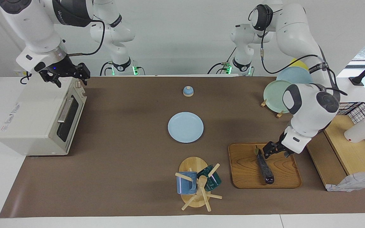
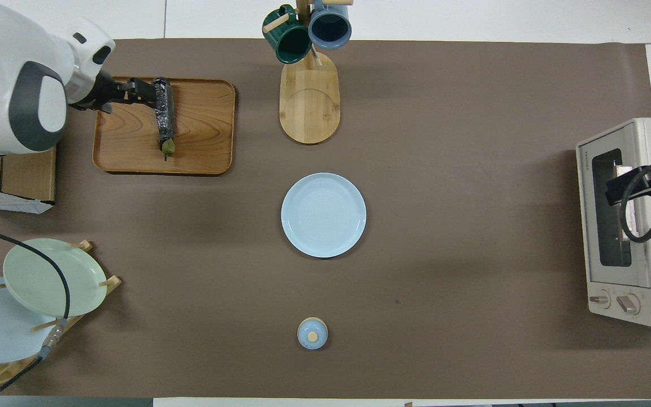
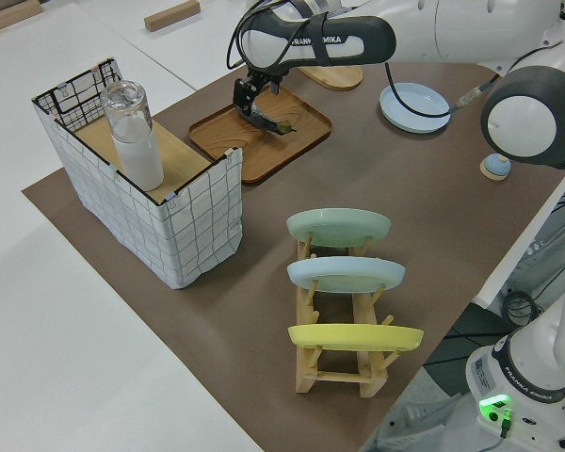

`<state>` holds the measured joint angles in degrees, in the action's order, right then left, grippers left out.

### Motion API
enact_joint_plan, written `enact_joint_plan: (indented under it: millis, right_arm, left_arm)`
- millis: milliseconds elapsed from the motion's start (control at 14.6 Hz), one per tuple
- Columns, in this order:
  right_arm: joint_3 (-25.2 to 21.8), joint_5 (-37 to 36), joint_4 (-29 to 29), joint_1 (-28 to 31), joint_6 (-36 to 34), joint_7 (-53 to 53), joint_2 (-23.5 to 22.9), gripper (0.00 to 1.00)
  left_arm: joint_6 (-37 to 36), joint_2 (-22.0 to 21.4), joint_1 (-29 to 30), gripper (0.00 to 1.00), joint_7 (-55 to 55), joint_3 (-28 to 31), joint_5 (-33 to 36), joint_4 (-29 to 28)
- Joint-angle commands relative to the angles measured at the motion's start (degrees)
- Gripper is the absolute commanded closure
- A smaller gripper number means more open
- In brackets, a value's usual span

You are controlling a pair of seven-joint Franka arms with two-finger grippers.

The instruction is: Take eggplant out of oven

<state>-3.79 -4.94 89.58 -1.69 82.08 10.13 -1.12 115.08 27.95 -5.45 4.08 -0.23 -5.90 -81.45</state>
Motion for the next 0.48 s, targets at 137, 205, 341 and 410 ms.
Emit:
enact_joint_plan:
  millis: [137,205,341,410]
  right_arm:
    - [0.1,2.8,1.1,1.9,1.4,-0.2,0.8,0.0]
    - [0.1,2.8,1.1,2.5,2.0,-0.2,0.7,0.0]
    - [0.1,2.9,1.2,3.8,2.9,-0.3,0.7,0.0]
    - [0.1,2.9,1.3,3.8,3.3,-0.3,0.7,0.0]
  left_arm:
    - [-16.2,-12.4,1.1,0.0,2.4,0.4,0.5,-1.3]
    - [-19.6,-15.2,1.1,0.0,2.4,0.8,0.6,-1.6]
    - [-25.7,-19.9,0.9,0.0,2.4,0.8,2.6,-2.5]
    - [-27.5,-21.4,0.4,0.0,2.4,0.8,3.4,-2.8]
